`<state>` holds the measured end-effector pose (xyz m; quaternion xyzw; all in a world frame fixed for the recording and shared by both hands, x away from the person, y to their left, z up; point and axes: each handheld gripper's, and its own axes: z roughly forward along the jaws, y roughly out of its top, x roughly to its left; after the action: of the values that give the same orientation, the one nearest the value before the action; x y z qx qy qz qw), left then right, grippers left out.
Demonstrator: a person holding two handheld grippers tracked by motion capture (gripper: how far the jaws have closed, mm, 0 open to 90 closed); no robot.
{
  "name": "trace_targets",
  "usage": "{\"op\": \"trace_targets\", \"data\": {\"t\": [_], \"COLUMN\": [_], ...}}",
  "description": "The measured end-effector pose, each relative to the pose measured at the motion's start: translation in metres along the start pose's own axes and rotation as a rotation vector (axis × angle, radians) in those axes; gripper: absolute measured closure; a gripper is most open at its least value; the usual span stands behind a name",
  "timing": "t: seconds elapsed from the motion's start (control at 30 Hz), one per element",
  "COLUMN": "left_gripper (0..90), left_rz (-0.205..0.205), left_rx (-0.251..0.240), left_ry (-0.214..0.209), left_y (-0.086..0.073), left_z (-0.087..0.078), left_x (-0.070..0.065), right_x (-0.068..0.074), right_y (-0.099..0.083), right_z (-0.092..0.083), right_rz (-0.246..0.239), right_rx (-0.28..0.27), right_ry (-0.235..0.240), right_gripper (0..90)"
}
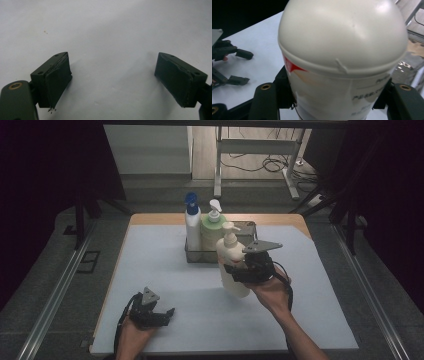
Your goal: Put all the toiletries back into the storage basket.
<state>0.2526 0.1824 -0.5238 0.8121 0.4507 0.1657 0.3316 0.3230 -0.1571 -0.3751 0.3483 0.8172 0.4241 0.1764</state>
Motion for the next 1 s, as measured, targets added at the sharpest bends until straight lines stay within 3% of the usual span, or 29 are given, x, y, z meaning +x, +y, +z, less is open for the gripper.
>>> {"op": "trace_targets", "data": {"t": [0.5, 1.0], "left_gripper": [13.2, 13.2], "left_rz": [0.001, 0.001], "left_rx": [0.0, 0.0], "left_ry": [0.001, 0.0], "left_y": [0.0, 0.0], "left_z": [0.0, 0.0], "left_x": [0.0, 0.0], "right_x": [-0.029, -0.051], "right_y": [0.015, 0.029], "right_z": [-0.006, 0.0], "right_rz": [0.03, 0.069], "right_rx": [-0.011, -0.032], "right_ry": [-0.052, -0.088], "right_gripper": [37.3, 37.4]}}
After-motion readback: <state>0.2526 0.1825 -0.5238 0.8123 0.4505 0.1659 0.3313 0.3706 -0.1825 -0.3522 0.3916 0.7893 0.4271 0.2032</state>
